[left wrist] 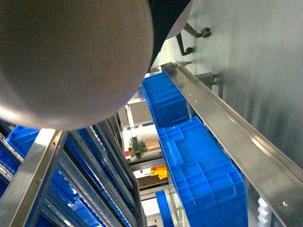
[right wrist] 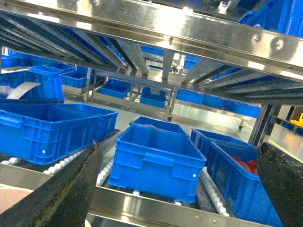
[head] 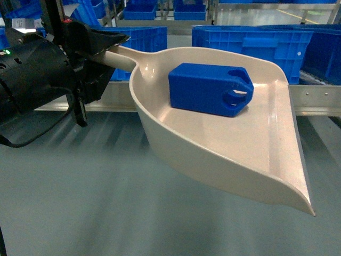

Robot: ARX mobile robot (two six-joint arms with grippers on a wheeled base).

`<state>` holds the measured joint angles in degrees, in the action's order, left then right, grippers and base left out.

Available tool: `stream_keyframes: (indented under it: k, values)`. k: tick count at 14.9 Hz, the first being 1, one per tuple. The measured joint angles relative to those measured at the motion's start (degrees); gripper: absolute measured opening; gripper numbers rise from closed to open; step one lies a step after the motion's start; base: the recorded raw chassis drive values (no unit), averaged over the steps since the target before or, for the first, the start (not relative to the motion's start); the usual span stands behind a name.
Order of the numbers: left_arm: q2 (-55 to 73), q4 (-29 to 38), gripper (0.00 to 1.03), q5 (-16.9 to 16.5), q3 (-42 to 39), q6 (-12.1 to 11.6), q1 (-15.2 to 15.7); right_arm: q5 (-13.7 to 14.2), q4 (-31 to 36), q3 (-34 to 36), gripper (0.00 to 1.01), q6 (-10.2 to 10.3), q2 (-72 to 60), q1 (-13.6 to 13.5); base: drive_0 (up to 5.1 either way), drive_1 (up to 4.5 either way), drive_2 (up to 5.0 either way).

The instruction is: Place part in tray to right shelf

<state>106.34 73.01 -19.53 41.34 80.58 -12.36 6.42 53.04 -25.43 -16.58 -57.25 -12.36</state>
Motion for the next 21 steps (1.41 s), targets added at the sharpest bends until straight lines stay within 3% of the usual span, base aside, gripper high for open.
stream_keyframes:
  k: [21]
  values:
    - [0.00, 0.35, 0.14, 0.22, 0.00, 0.02, 0.46, -0.04, 0.07, 0.00, 0.98, 0.00, -0.02, 0.00, -0.4, 4.49, -3.7]
